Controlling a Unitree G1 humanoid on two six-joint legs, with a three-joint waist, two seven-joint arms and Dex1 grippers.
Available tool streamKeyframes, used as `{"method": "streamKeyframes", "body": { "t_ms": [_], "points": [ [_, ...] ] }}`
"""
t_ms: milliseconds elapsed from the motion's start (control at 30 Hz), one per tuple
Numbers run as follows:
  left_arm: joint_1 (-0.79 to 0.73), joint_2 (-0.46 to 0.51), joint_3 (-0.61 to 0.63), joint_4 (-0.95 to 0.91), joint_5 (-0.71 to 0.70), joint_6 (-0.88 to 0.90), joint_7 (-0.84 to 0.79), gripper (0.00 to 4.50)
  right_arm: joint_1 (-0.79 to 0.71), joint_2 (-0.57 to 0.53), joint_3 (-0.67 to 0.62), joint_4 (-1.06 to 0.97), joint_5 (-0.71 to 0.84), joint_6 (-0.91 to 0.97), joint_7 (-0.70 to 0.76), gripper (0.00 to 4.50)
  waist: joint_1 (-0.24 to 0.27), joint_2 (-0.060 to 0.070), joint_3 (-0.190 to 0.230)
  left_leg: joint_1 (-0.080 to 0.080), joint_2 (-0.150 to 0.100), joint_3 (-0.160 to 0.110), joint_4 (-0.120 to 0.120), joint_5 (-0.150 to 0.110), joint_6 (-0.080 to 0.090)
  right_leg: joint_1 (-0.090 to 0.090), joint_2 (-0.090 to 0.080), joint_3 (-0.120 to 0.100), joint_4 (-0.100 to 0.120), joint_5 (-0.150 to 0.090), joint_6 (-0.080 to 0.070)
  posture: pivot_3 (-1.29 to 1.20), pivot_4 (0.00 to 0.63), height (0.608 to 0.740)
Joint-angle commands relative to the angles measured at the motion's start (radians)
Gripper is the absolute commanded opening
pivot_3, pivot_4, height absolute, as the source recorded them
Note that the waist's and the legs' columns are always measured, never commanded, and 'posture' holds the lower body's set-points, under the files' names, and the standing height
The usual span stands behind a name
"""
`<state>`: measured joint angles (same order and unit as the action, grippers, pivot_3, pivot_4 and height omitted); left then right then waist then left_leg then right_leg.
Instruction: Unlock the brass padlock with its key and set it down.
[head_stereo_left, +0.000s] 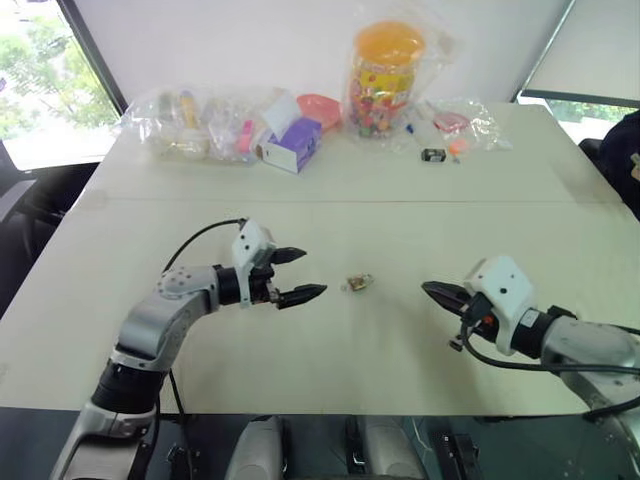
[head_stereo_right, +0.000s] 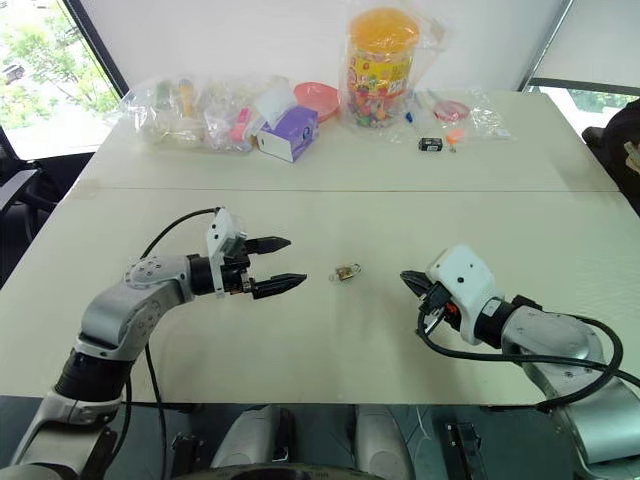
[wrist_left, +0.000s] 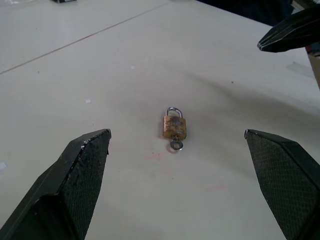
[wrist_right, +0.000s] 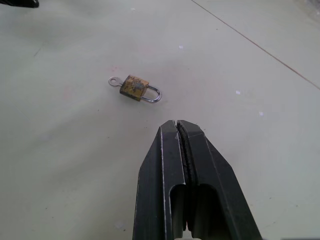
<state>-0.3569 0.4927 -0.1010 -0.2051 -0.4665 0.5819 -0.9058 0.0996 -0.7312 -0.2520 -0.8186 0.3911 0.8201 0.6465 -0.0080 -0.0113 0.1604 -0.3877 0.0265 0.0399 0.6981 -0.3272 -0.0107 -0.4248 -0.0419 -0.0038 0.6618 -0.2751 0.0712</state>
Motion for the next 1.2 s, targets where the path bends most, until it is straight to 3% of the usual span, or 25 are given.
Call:
{"method": "streamKeyframes", "body": {
  "t_ms": [33,700,933,1033,1200],
  "points": [
    [-0.012,0.003,0.016,-0.014,-0.015,0.002,0.001,4.47,-0.007,-0.017,-0.018,-0.007,0.019,-0.013,0.006,0.0,0.0,0.0,0.0,0.0,0.0,0.0,0.0,0.0,0.0,0.0,0.0,0.0,0.0,0.0,0.0,0.0,0.15,0.74],
    [-0.021,0.052,0.012,-0.033,-0.045,0.053,-0.03,4.47,-0.096,-0.096,0.021,0.092,0.022,-0.078,0.068,0.0,-0.001,-0.001,0.0,0.0,0.0,0.0,0.0,0.0,0.0,0.0,0.0,0.0,0.0,0.0,0.0,0.0,0.15,0.74],
    [-0.036,0.09,0.005,-0.011,-0.036,0.053,-0.078,4.47,-0.201,-0.132,0.135,0.216,-0.011,-0.175,0.15,0.0,-0.002,-0.001,0.0,0.0,0.0,0.0,0.0,0.0,0.0,0.0,0.0,0.0,0.0,0.0,0.0,0.0,0.15,0.74],
    [-0.044,0.106,0.002,-0.001,-0.029,0.047,-0.098,4.5,-0.262,-0.151,0.228,0.29,-0.02,-0.21,0.241,0.93,-0.003,-0.001,0.0,0.0,0.0,0.0,0.0,0.0,0.0,0.0,0.0,0.0,0.0,0.0,0.0,0.0,0.15,0.74],
    [-0.053,0.111,0.005,0.004,-0.027,0.048,-0.103,4.5,-0.39,-0.133,0.374,0.443,-0.107,-0.317,0.311,3.46,-0.002,0.0,0.0,0.0,0.0,0.0,0.0,0.0,0.0,0.0,0.0,0.0,0.0,0.0,0.0,0.0,0.15,0.74]
  ]
}}
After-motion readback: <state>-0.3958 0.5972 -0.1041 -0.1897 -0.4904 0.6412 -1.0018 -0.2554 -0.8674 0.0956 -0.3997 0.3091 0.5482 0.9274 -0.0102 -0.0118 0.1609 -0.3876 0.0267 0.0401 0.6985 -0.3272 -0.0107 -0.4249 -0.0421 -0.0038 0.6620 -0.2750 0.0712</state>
